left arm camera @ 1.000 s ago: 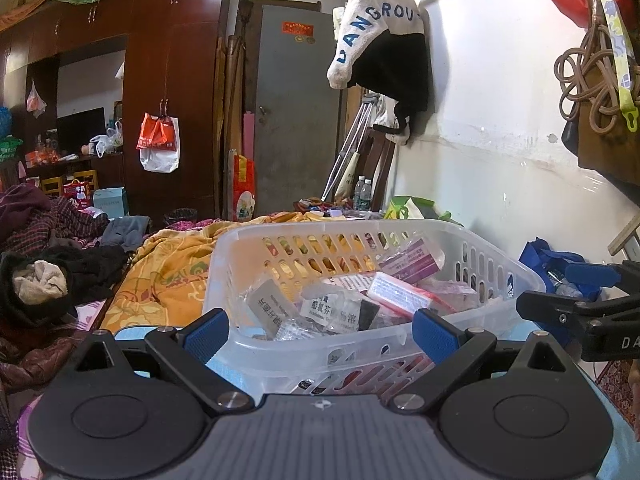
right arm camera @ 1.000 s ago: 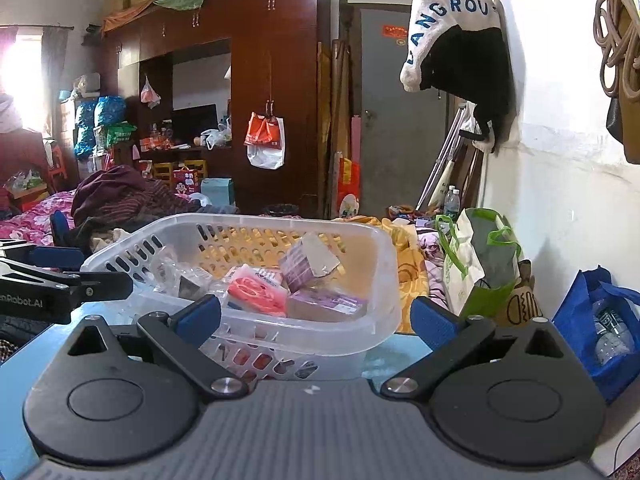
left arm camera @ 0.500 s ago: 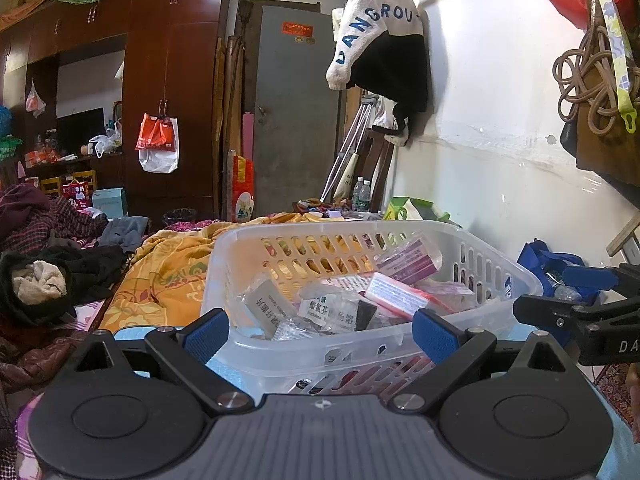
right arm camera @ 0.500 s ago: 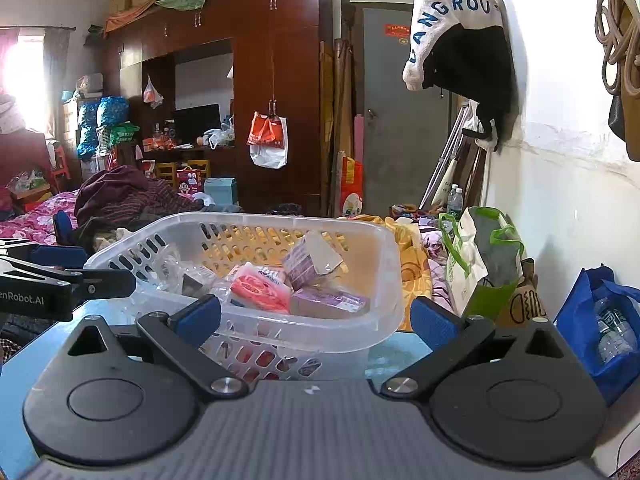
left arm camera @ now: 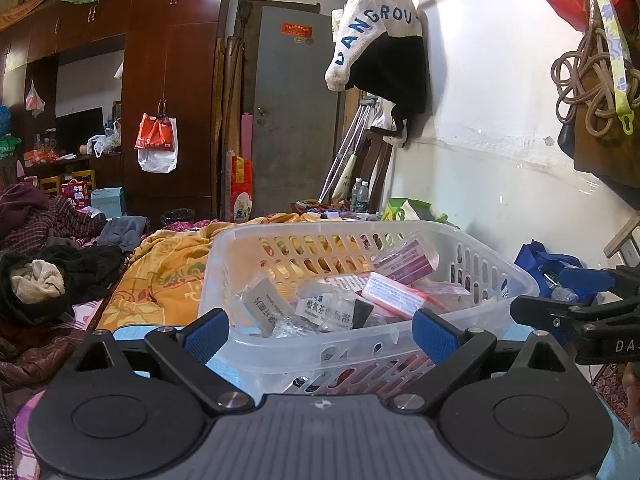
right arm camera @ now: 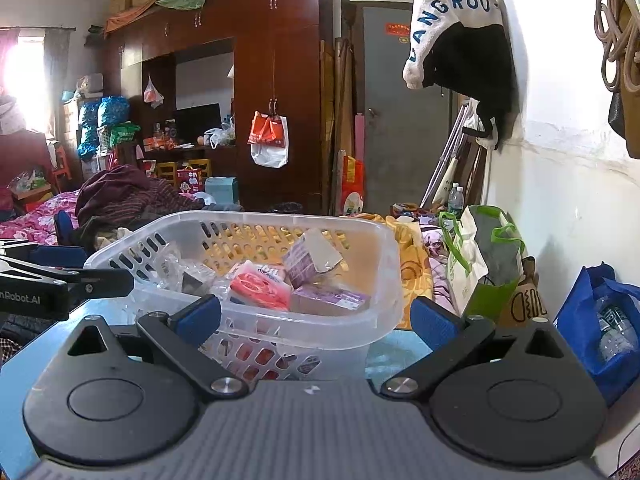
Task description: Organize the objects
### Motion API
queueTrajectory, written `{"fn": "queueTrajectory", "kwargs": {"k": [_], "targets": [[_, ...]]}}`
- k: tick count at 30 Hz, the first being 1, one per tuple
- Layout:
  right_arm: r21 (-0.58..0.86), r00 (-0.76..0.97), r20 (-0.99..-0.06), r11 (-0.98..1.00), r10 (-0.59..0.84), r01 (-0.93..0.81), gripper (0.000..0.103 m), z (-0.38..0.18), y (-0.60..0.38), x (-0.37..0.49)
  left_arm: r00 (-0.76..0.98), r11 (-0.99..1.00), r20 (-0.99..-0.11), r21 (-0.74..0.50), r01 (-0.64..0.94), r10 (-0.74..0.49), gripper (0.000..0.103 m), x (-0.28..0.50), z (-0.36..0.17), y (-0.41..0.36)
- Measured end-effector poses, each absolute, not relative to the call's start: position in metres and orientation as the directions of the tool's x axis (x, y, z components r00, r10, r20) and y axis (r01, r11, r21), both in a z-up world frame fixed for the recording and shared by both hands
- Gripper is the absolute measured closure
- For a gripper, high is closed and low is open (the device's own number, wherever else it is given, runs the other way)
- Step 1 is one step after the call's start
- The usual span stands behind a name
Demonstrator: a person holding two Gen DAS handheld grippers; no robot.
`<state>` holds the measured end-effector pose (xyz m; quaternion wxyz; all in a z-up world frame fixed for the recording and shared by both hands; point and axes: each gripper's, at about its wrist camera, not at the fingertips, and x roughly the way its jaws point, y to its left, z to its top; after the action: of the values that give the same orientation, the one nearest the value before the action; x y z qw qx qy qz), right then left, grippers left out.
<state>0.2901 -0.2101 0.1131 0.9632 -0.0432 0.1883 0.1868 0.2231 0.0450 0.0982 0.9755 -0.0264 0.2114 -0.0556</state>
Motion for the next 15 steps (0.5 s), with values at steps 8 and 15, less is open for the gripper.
{"fn": "queueTrajectory", "kwargs": {"k": [8,15], "targets": [[-0.01,0.859,-0.377,0.925,0.347,-0.379,0.0,0.1119,-0.2104,0.2895,0.904,0.992,-0.409,-0.077,0.098,-0.121,0.004,0.2232,0.0988,0.0446],[-0.009,0.857,-0.379,0.925,0.349,-0.38,0.0,0.1112,-0.2096,0.2885,0.905,0.992,-0.407,-0.08,0.101,-0.125,0.004,0.2228,0.0982,0.0454]]}}
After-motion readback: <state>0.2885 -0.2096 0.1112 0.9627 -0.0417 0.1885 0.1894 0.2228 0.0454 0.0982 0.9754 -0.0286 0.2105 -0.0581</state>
